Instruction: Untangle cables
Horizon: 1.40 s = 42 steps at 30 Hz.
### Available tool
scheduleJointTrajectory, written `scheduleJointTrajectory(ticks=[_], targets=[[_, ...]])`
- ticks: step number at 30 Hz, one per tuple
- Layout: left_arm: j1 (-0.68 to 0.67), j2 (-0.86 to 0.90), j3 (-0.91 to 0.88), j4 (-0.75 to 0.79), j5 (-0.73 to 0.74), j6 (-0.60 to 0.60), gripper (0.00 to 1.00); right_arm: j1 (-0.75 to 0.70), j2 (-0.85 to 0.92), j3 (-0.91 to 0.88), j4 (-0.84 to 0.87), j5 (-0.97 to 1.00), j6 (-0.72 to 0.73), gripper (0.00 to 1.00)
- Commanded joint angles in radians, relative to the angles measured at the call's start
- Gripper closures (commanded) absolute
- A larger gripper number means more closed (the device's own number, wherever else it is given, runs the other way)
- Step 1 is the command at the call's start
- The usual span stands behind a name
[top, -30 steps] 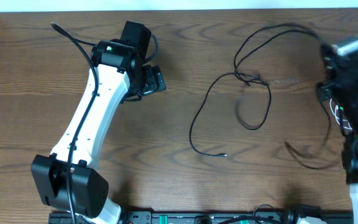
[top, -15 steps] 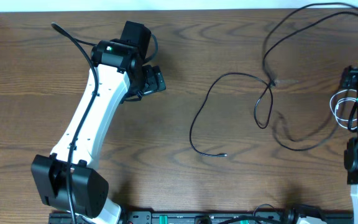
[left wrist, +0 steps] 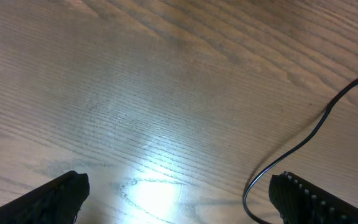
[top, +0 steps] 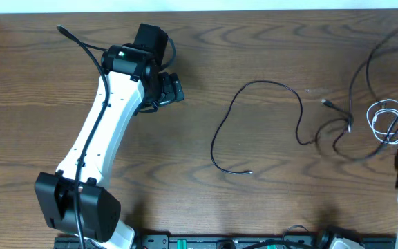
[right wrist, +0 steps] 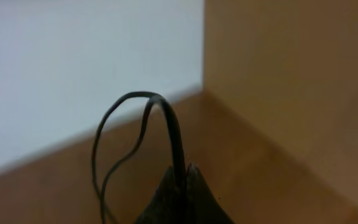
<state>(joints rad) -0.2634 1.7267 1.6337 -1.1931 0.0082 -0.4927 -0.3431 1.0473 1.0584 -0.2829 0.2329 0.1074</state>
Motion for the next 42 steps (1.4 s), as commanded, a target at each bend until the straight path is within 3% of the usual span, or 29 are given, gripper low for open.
scheduleJointTrajectory(ticks=[1,10,12,14,16,20,26,36,40,42], targets=[[0.005,-0.008,0.006,-0.003,-0.017,0.01,0.02,-0.057,0.092,0.006,-0.065,0.014,0.039,0.99],[0.005,-0.008,0.006,-0.003,-0.017,0.01,0.02,-0.183,0.313,0.006,-0.117,-0.047,0.037,0.99],[0.005,-0.008,0.006,-0.003,-0.017,0.01,0.02,-0.19,0.334,0.006,-0.136,-0.049,0.023,0.79],[0.005,-0.008,0.006,-0.003,-0.017,0.01,0.02,-0.19,0.344,0.006,-0.147,-0.048,0.017,0.33],[0.005,-0.008,0.006,-0.003,-0.017,0.01,0.02,-0.189,0.344,0.006,-0.147,-0.048,0.016,0.02],[0.005,-0.008,0.006,-0.003,-0.017,0.01,0.02,-0.186,0.344,0.006,-0.187,-0.123,0.015,0.01],[0.005,-0.008,0.006,-0.003,-0.017,0.01,0.02,-0.139,0.346,0.006,-0.356,-0.436,0.079,0.01],[0.005,-0.008,0.006,-0.003,-0.017,0.01,0.02,0.038,0.347,-0.005,-0.588,-0.436,0.103,0.01],[0.005,-0.008,0.006,-0.003,-0.017,0.01,0.02,0.049,0.347,-0.058,-0.545,-0.402,0.14,0.18],[0.005,-0.008,0.006,-0.003,-0.017,0.01,0.02,0.05,0.348,-0.09,-0.515,-0.404,0.16,0.2]])
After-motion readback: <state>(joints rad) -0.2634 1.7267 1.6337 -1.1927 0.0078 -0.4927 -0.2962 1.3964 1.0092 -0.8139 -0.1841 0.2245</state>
